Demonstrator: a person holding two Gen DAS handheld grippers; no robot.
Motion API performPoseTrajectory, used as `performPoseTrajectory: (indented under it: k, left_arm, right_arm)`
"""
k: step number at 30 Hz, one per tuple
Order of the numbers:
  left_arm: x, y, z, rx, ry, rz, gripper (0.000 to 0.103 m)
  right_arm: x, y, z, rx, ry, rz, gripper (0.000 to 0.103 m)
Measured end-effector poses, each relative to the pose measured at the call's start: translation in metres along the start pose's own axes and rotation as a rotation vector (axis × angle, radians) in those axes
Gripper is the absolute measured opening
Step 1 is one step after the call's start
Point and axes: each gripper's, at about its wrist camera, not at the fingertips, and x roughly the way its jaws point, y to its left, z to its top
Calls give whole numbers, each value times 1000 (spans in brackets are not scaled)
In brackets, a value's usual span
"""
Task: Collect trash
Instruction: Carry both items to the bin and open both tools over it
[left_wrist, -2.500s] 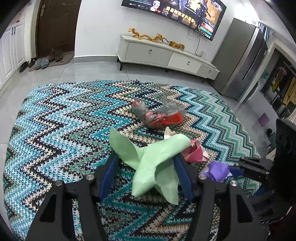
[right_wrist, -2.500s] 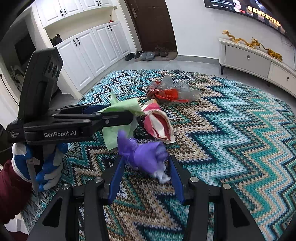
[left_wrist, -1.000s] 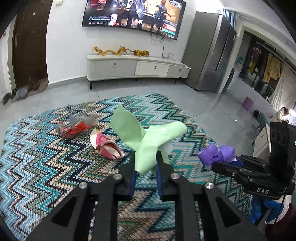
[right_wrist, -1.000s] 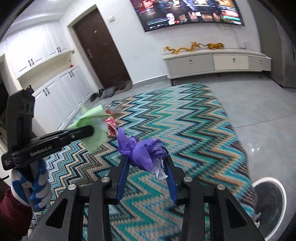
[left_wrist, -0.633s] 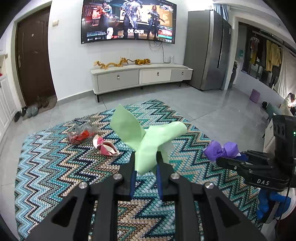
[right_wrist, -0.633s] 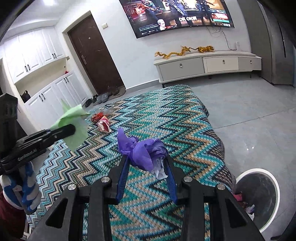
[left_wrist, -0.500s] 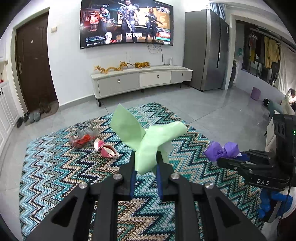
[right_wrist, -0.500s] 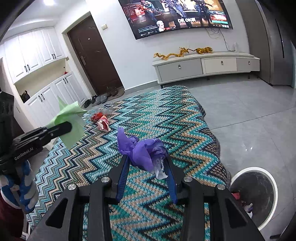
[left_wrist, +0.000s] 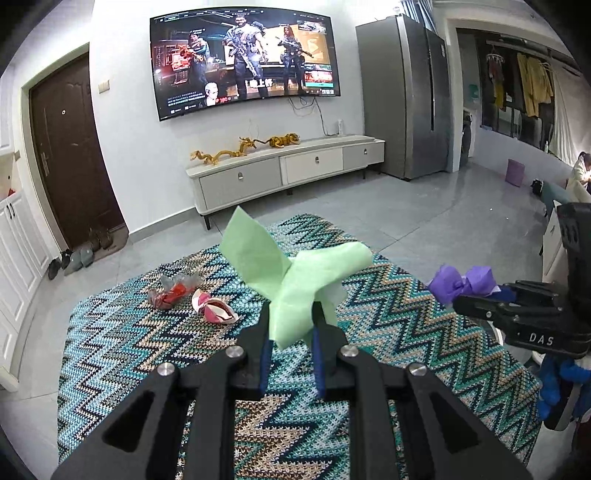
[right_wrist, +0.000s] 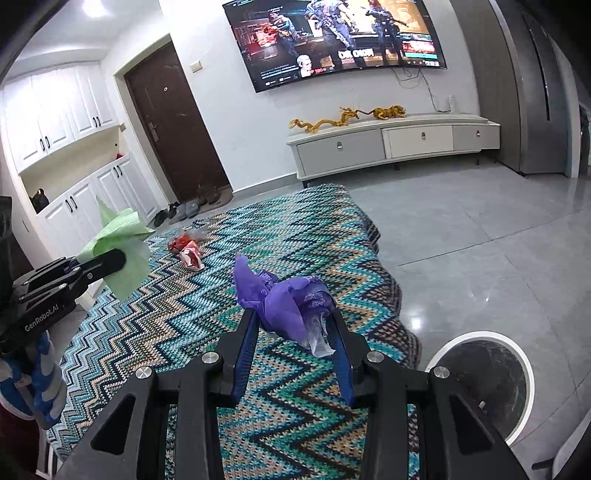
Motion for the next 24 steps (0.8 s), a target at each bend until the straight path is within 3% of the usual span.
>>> performPoseTrajectory:
  k: [15, 24]
  left_arm:
    - [17, -37, 11, 57, 27, 0, 17]
    - [39, -75, 17, 110, 74, -69, 17]
  right_arm:
    - [-12, -34, -10, 39, -25, -22, 36]
    - [-27, -72, -18, 97, -54, -72, 36]
